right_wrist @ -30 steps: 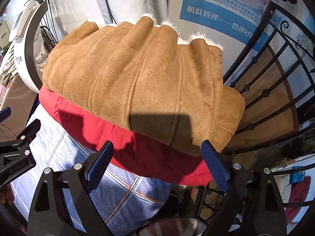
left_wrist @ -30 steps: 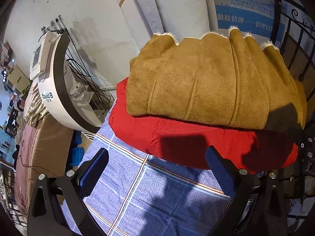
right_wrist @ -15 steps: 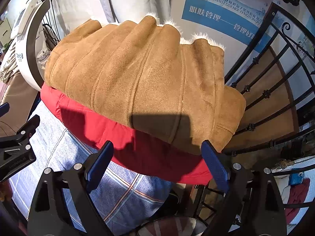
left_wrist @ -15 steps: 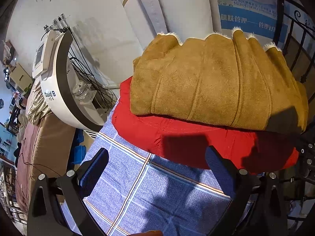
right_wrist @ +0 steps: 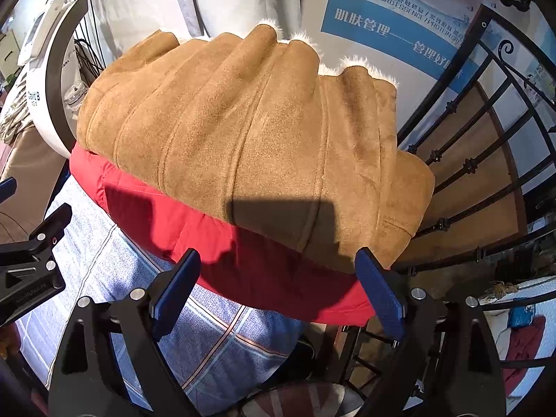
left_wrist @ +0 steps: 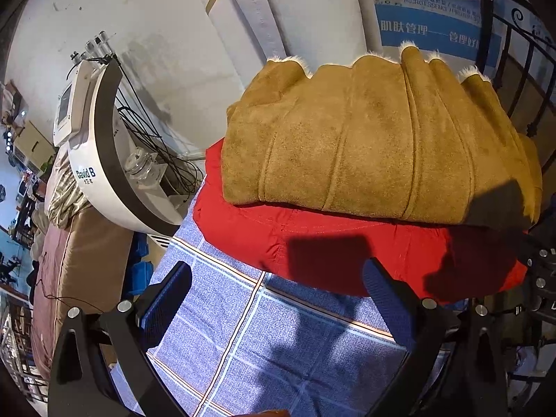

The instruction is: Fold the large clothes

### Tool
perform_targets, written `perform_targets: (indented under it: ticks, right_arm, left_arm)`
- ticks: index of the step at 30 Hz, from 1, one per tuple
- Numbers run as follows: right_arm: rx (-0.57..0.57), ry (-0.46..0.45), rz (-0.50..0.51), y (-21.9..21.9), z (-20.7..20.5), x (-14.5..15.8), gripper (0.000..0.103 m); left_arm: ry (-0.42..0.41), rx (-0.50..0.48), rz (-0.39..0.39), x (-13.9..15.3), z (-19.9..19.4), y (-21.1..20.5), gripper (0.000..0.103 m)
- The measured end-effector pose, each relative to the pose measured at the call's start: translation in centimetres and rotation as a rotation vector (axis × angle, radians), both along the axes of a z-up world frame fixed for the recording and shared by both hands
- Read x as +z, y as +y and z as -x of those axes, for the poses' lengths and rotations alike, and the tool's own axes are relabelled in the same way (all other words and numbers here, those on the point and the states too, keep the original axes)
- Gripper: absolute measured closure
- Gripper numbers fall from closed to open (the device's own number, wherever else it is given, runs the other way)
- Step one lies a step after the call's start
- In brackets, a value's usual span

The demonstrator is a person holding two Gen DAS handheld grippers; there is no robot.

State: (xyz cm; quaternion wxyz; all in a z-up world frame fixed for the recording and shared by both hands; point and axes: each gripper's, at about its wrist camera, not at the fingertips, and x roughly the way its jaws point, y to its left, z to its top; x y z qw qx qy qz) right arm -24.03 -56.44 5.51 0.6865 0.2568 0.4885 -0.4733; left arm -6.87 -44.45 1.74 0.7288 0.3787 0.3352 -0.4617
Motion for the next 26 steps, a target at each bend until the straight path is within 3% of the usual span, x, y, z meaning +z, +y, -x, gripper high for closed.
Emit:
perform_targets:
  ticks: [26]
  right_arm:
    - [-0.007, 0.001, 0.000, 0.18, 0.33, -0.32, 0.014]
  left_arm:
    - [0.023, -0.006, 0.004, 0.02, 0.22, 0.30, 0.006]
